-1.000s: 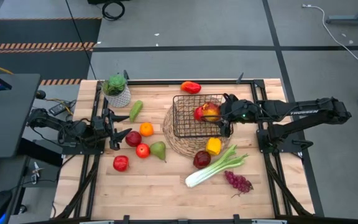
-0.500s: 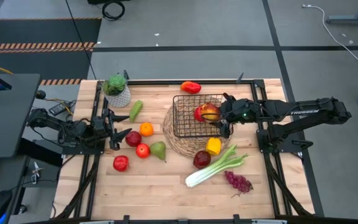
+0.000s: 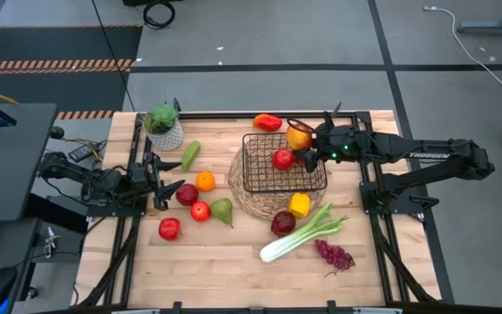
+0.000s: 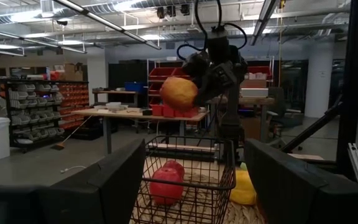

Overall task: Build produce basket
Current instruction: Put the dark apple into the black wire basket

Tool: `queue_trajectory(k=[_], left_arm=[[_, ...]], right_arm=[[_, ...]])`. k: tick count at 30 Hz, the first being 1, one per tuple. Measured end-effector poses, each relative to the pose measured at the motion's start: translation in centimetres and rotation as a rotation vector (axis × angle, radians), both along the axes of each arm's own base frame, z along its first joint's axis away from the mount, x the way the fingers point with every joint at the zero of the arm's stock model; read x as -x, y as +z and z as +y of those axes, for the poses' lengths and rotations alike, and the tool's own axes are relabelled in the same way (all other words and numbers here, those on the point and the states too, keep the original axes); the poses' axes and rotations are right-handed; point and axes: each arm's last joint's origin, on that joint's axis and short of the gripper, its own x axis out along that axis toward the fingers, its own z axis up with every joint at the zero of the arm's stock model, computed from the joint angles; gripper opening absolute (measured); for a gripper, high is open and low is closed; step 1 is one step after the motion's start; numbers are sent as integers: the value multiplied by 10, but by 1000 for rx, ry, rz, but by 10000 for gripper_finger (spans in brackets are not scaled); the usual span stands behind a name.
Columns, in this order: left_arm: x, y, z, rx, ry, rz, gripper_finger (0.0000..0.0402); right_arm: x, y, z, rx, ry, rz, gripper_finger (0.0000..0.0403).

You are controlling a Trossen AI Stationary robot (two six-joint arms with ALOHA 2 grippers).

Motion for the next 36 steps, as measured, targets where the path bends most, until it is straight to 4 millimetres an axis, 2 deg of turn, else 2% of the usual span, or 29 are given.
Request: queue_trajectory(k=[9,19,22,27,36], left_arm=[[0,0,0,0,-1,0,281],[0,0,0,0,0,1,281],[0,0,0,0,-1,1,281],[0,0,0,0,0,0,281],[0,0,0,0,-1,0,281]], right_arm=[[-1,-3,-1,9,5,16,312],[-1,-44,1,-62,48,146,312],[-4,-49,2,-87,82,170,312],[-6,-50,2,-80,151,185,312],[-11,-29,1,-9,185,147,312]])
